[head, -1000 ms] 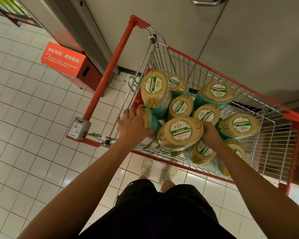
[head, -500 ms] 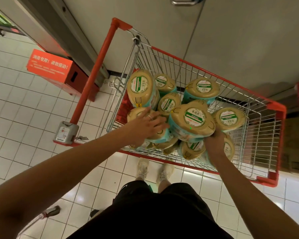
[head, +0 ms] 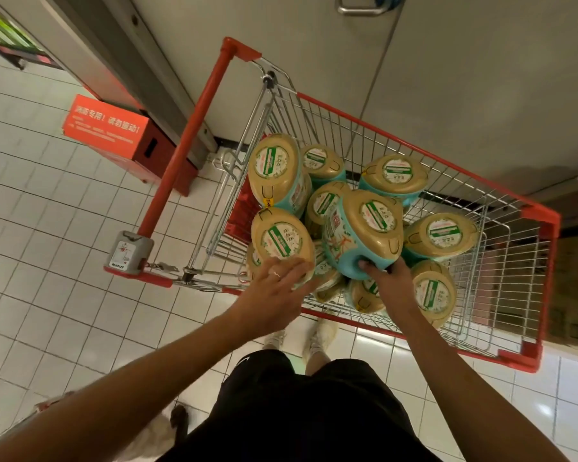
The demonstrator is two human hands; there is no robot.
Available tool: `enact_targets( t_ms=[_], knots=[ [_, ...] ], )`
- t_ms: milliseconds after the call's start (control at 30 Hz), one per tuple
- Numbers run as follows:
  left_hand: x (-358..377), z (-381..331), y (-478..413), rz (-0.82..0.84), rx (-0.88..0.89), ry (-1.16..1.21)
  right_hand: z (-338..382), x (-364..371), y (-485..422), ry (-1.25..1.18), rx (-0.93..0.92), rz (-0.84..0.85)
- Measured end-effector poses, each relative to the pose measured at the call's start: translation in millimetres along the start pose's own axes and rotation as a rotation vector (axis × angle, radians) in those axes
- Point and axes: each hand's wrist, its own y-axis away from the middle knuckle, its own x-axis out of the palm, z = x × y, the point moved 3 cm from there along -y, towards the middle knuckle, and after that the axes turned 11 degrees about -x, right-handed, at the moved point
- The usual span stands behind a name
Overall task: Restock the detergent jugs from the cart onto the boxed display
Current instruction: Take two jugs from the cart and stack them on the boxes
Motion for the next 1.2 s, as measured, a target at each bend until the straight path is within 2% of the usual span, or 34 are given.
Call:
enact_targets(
  t_ms=[67, 167, 200, 233, 367, 467, 567, 633, 733, 867, 1000, 1100, 1200],
  knots=[
    [8.2, -10.7, 25.4, -0.096, -0.384, 0.34, -2.5, 0.2, 0.2, 0.003, 0.011, 0.022],
    [32.4, -21.6, 49.7, -0.018, -1.092, 0.961, -1.4, 3.1, 1.4, 0.041, 0.039, 0.063],
    [39.8, -25.6, 49.4, 0.033, -1.243, 1.151, -1.1, 3.2, 1.4, 0.052, 0.034, 0.075],
    [45.6, -29.4, 44.4, 0.08, -1.322, 1.316, -0.5, 3.4, 1.0, 0.057, 0.025, 0.088],
    [55.6, -41.3, 9.1, 0.149, -1.255, 1.711, 1.9, 8.5, -2.0, 0.08, 0.029, 0.164],
    [61.3, -44.9, -7.2, 0.155, -1.304, 1.912, 3.7, 13.0, -2.2, 0.061, 0.083, 0.244],
    [70.1, -41.8, -14.5, 0.189, -1.248, 2.022, 4.4, 14.3, 4.0, -0.11, 0.159, 0.348],
    [72.0, -38.1, -13.9, 0.238, -1.211, 2.025, 3.0, 15.1, 7.7, -0.26, 0.215, 0.36],
    [70.2, -31.7, -10.7, 0.272, -1.22, 1.995, 3.8, 19.9, 8.4, -0.342, 0.236, 0.295],
    [62.9, -24.1, 0.0, 0.212, -1.235, 1.968, 2.0, 24.2, 12.2, -0.248, 0.234, 0.148],
    [53.4, -10.5, 7.8, 0.093, -1.189, 1.905, 5.6, 25.3, 20.9, -0.194, 0.18, 0.146],
    [51.2, 0.0, 14.9, 0.087, -1.192, 1.892, 11.7, 23.7, 30.6, -0.176, 0.133, 0.151],
    [49.1, 6.0, 20.3, 0.133, -1.158, 1.848, 20.8, 18.6, 46.3, -0.163, 0.119, 0.076]
  ],
)
